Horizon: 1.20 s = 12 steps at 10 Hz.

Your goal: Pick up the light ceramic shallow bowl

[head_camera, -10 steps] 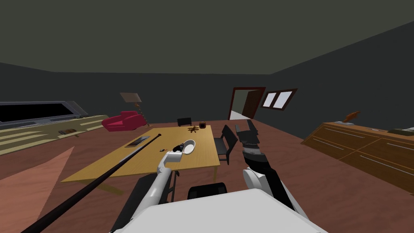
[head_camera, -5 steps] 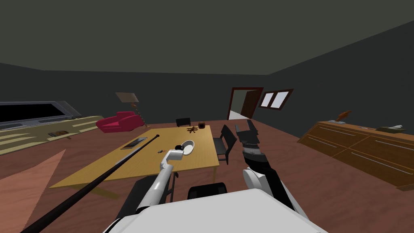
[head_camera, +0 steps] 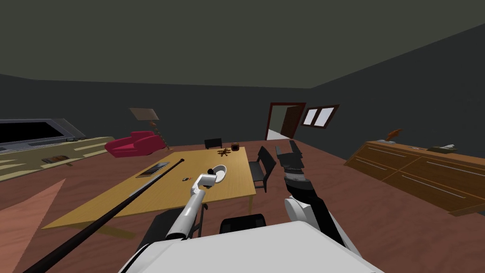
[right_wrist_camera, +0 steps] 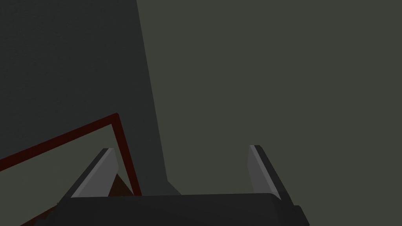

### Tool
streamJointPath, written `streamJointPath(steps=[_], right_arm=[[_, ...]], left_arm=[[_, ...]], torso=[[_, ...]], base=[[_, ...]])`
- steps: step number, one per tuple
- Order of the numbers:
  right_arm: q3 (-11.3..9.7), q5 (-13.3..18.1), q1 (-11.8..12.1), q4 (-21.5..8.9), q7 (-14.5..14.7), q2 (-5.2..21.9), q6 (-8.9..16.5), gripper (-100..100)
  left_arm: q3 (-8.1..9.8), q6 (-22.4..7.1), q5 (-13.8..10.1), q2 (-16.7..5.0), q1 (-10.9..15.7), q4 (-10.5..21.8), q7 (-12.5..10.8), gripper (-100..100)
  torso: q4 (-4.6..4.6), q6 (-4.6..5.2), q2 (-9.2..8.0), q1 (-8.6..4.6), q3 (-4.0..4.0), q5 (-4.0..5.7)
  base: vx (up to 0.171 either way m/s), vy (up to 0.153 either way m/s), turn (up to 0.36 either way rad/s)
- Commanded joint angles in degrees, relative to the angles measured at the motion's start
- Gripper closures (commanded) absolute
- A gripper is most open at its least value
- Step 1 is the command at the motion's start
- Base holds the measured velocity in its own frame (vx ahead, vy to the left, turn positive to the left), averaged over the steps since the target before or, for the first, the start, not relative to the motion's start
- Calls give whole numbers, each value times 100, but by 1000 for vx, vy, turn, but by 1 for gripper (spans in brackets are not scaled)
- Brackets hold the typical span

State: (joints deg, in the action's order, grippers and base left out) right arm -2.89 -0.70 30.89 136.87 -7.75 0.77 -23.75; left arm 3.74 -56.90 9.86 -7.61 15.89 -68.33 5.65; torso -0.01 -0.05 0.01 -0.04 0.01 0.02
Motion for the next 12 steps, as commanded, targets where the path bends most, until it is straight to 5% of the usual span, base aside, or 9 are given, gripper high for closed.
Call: streamJointPath(steps=[1, 2, 3, 4, 11, 12], right_arm=[[0, 0, 0, 0, 0, 0, 0, 0], [0, 0, 0, 0, 0, 0, 0, 0], [0, 0, 0, 0, 0, 0, 0, 0], [0, 0, 0, 0, 0, 0, 0, 0], [0, 0, 0, 0, 0, 0, 0, 0], [0, 0, 0, 0, 0, 0, 0, 0]], left_arm=[[3, -171, 2, -3, 104, 197, -6, -100], [1, -101, -2, -2, 48, 100, 0, -100], [1, -123, -2, -2, 52, 112, 1, 0], [2, 121, -131, -108, 267, 397, 77, -100], [4, 604, -390, -320, 700, 1477, 229, -100], [5, 846, -519, -425, 916, 1628, 305, -100]], torso=[[0, 0, 0, 0, 0, 0], [0, 0, 0, 0, 0, 0], [0, -1, -2, 2, -1, 0], [1, -1, -3, 3, -2, -1], [1, -1, -5, -7, -3, 2], [1, -1, -5, -3, -3, 1]], base=[[7, -7, -36], [0, 0, 0], [0, 0, 0], [-5, -25, 31], [-6, -32, 14], [-6, -33, 28]])
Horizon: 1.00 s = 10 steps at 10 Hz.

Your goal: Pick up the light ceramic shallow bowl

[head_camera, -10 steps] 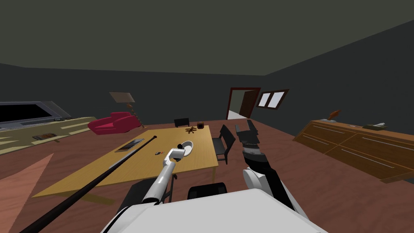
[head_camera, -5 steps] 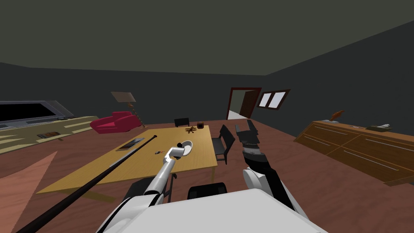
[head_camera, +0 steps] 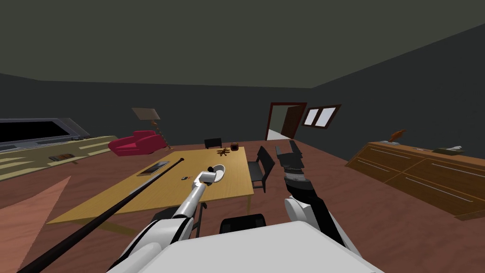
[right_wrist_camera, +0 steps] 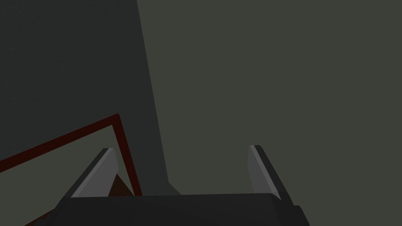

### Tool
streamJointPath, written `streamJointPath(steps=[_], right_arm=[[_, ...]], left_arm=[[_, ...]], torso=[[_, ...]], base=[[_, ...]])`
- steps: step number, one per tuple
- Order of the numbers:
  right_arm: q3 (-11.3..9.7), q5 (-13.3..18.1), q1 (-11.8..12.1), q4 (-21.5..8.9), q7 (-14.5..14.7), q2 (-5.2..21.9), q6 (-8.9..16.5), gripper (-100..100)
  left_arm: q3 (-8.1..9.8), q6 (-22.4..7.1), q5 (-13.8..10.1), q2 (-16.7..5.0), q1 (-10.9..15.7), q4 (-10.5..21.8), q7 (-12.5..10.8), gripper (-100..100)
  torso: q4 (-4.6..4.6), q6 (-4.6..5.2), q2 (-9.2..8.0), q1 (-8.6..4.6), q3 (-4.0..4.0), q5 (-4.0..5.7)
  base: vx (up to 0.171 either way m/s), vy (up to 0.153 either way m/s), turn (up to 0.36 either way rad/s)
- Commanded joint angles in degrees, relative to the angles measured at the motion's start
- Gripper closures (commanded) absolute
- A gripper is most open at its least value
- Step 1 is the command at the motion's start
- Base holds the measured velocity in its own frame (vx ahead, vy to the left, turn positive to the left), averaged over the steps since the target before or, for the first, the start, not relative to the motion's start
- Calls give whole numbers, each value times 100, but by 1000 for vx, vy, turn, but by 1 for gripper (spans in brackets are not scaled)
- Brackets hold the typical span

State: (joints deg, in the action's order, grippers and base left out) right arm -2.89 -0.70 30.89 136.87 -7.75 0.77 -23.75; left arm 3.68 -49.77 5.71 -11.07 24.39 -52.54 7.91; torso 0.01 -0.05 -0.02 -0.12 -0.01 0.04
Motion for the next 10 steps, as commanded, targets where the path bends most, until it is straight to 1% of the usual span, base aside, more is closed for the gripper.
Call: streamJointPath(steps=[1, 2, 3, 5, 6, 7, 8, 9, 10], right_arm=[[0, 0, 0, 0, 0, 0, 0, 0], [0, 0, 0, 0, 0, 0, 0, 0], [0, 0, 0, 0, 0, 0, 0, 0], [0, 0, 0, 0, 0, 0, 0, 0], [0, 0, 0, 0, 0, 0, 0, 0], [0, 0, 0, 0, 0, 0, 0, 0], [0, 0, 0, 0, 0, 0, 0, 0], [0, 0, 0, 0, 0, 0, 0, 0], [0, 0, 0, 0, 0, 0, 0, 0]], left_arm=[[12, 133, -104, -79, 66, 286, 78, -100], [12, 133, -104, -79, 66, 353, 78, -100], [13, 374, -233, -185, 282, 621, 154, -100], [13, 374, -233, -185, 282, 809, 154, -100], [14, 616, -362, -291, 498, 1048, 230, -100], [14, 616, -362, -291, 498, 1264, 230, -100], [15, 858, -492, -397, 714, 1441, 306, -100], [15, 858, -492, -397, 714, 1654, 306, -100], [15, 858, -492, -397, 714, 1720, 306, -100]], torso=[[0, 0, 0, 0, 0, 0], [-1, -1, -1, 0, 0, 0], [-1, -1, -2, 6, 0, -1], [0, -1, -3, 0, -2, 0], [-1, -1, -1, 5, 0, -1], [0, -1, 0, 2, 0, 0], [-1, -2, -1, 2, 0, -1], [0, -1, -2, 0, -1, 1], [-1, -1, -3, -1, -1, 0]], base=[[-5, -35, 12], [-4, -15, 1], [-15, -31, 23], [-5, -26, 10], [-5, -30, 24], [-4, -31, 14], [-10, -37, 35], [-9, -35, 12], [-4, -20, -4]])
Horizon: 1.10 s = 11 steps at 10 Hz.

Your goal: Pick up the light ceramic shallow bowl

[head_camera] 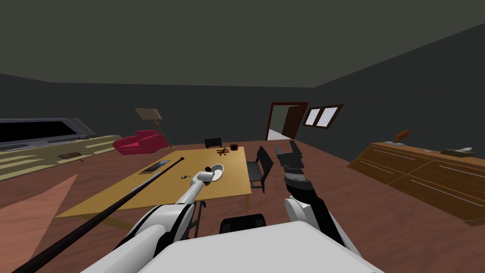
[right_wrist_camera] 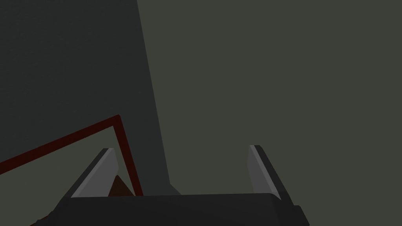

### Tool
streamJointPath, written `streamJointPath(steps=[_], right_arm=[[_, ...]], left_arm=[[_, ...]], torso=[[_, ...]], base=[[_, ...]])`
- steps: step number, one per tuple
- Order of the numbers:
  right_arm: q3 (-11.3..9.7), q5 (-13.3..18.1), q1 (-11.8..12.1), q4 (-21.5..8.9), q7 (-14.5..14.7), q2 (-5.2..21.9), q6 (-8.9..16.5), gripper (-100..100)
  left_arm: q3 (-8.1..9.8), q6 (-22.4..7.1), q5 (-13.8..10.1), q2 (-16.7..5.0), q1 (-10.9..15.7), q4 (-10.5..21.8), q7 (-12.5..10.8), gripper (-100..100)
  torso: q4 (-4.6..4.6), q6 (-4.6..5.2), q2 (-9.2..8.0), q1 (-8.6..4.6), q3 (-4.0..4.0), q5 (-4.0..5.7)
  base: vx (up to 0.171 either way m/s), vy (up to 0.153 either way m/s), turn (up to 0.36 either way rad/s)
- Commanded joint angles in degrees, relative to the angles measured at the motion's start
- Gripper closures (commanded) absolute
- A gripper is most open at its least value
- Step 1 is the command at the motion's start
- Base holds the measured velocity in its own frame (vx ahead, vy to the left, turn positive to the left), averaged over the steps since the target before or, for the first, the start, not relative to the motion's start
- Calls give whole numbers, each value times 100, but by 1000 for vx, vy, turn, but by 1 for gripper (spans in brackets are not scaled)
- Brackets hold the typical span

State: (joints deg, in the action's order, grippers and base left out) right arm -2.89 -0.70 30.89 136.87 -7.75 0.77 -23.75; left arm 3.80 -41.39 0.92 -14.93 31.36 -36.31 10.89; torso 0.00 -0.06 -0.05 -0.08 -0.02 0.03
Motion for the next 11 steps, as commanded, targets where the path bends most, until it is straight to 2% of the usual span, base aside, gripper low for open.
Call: streamJointPath(steps=[1, 3, 5, 6, 7, 8, 9, 11], right_arm=[[0, 0, 0, 0, 0, 0, 0, 0], [0, 0, 0, 0, 0, 0, 0, 0], [0, 0, 0, 0, 0, 0, 0, 0], [0, 0, 0, 0, 0, 0, 0, 0], [0, 0, 0, 0, 0, 0, 0, 0], [0, 0, 0, 0, 0, 0, 0, 0], [0, 0, 0, 0, 0, 0, 0, 0], [0, 0, 0, 0, 0, 0, 0, 0]], left_arm=[[3, 262, -143, -116, 233, 286, 85, -100], [3, 262, -143, -116, 233, 261, 85, -100], [3, 262, -143, -116, 233, 552, 85, -100], [4, 504, -272, -222, 449, 718, 161, -100], [6, 745, -401, -327, 665, 1143, 237, -100], [4, 789, -306, -266, 758, 1369, 145, -100], [7, 864, -327, -281, 784, 1426, 173, 100], [7, 846, -324, -281, 766, 1432, 170, 100]], torso=[[0, 0, 0, 0, 0, 0], [1, 1, -1, -4, -1, 1], [-1, 0, 2, 7, 1, -2], [-1, -1, 2, 10, 1, -2], [1, 1, 2, 2, 1, 0], [0, 0, 1, -10, 0, 3], [0, 0, 1, -4, 1, 1], [8, 9, 4, 2, -2, 1]], base=[[-6, -35, 26], [-7, -25, 9], [0, 0, 0], [-9, -20, 32], [-9, -58, 30], [-2, -30, 11], [-3, -4, 10], [0, -1, -4]])
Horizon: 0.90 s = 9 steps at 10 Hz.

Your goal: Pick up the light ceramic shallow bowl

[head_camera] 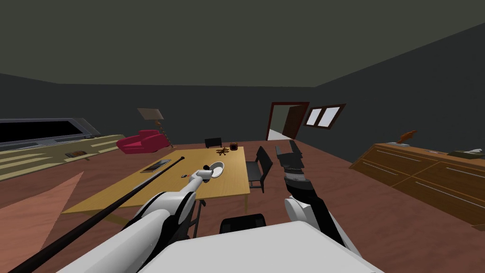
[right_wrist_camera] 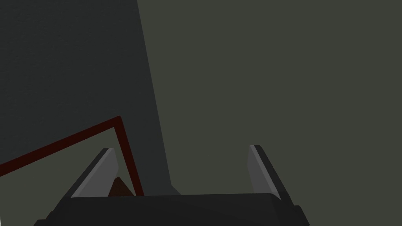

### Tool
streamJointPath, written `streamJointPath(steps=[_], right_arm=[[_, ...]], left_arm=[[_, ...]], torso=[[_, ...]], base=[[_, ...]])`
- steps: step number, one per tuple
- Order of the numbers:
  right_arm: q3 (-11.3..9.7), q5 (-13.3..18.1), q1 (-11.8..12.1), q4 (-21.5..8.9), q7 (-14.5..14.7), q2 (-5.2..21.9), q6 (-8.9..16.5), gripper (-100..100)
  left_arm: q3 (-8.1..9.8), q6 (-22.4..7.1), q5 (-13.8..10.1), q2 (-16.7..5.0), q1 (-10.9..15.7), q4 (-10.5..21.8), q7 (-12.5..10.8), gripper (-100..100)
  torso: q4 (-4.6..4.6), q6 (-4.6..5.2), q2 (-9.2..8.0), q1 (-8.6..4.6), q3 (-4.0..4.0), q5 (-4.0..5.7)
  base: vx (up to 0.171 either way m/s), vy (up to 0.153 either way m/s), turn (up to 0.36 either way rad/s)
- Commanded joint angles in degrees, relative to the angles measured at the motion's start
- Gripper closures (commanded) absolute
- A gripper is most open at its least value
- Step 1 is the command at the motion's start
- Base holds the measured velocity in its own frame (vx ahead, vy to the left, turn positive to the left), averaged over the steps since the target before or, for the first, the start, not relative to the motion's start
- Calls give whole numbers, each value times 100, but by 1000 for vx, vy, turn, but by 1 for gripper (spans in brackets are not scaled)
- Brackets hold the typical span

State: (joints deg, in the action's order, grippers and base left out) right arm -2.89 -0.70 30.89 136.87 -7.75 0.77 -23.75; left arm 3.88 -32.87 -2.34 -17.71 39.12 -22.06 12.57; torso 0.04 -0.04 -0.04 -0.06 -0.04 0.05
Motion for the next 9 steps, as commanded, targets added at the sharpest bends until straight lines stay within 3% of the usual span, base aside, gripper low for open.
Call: streamJointPath(steps=[1, 2, 3, 4, 6, 7, 8, 9], right_arm=[[0, 0, 0, 0, 0, 0, 0, 0], [0, 0, 0, 0, 0, 0, 0, 0], [0, 0, 0, 0, 0, 0, 0, 0], [0, 0, 0, 0, 0, 0, 0, 0], [0, 0, 0, 0, 0, 0, 0, 0], [0, 0, 0, 0, 0, 0, 0, 0], [0, 0, 0, 0, 0, 0, 0, 0], [0, 0, 0, 0, 0, 0, 0, 0]], left_arm=[[0, 0, 0, 0, 0, 0, 0, 100], [0, -1, 0, 2, -3, 2, 0, 100], [-1, -2, 0, 2, -5, 4, 1, 0], [-3, -290, 54, 56, -292, -282, -8, 100], [-3, -349, 54, 56, -327, -509, -8, 100], [-3, -349, 54, 56, -327, -434, -8, 100], [-4, -591, 183, 162, -543, -842, -84, 100], [-4, -591, 183, 162, -543, -873, -84, 100]], torso=[[0, 0, 0, 0, 0, 0], [3, 0, -3, 1, -3, 1], [5, 0, -5, 0, -5, 2], [7, 0, -7, -1, -7, 3], [-12, -13, -15, 11, -2, -7], [-11, -11, -14, 10, -1, -6], [-15, -11, -12, 9, 2, -7], [-19, -8, -9, 17, 5, -13]], base=[[0, 0, 0], [0, 0, 0], [0, 0, 0], [8, 15, -33], [3, 15, -1], [-7, -1, 5], [5, 28, -18], [10, 39, -19]])
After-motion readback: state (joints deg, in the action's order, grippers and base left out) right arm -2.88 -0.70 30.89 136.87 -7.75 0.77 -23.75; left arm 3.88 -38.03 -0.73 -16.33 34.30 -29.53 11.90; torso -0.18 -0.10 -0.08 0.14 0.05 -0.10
